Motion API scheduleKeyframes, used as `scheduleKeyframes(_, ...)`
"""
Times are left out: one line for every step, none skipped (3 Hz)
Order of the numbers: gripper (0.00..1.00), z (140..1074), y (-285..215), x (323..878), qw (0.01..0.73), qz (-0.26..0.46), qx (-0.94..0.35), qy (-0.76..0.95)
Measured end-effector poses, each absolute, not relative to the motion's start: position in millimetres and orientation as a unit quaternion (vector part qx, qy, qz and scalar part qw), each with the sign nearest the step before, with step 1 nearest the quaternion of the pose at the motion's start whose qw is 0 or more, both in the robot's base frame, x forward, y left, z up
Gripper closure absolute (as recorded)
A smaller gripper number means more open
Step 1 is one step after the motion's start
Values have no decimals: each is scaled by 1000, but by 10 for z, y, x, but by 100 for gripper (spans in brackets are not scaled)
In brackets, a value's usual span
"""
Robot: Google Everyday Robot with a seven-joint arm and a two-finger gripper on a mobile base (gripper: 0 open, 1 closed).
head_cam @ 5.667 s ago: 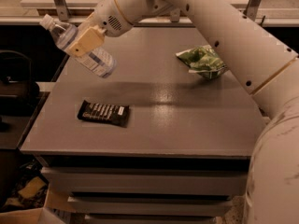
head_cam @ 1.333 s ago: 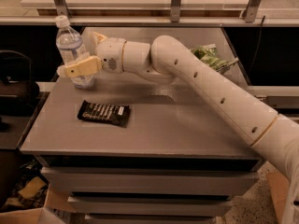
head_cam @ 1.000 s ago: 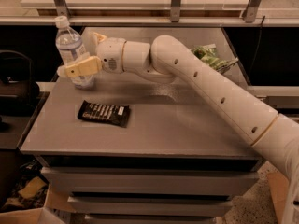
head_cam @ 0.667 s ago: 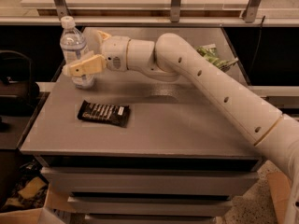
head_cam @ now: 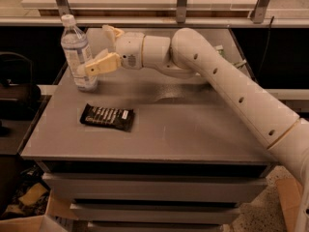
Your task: Place blue plastic bottle upright
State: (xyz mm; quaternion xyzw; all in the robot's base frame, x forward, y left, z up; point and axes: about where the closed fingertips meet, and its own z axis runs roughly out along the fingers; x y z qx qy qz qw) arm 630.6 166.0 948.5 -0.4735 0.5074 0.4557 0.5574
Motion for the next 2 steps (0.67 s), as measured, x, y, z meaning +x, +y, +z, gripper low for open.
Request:
scheduleKeyframes(0, 9473, 1592, 6321, 558, 456, -480, 501)
scheduleKeyframes(0, 9458, 1566, 6319, 558, 458, -484, 495)
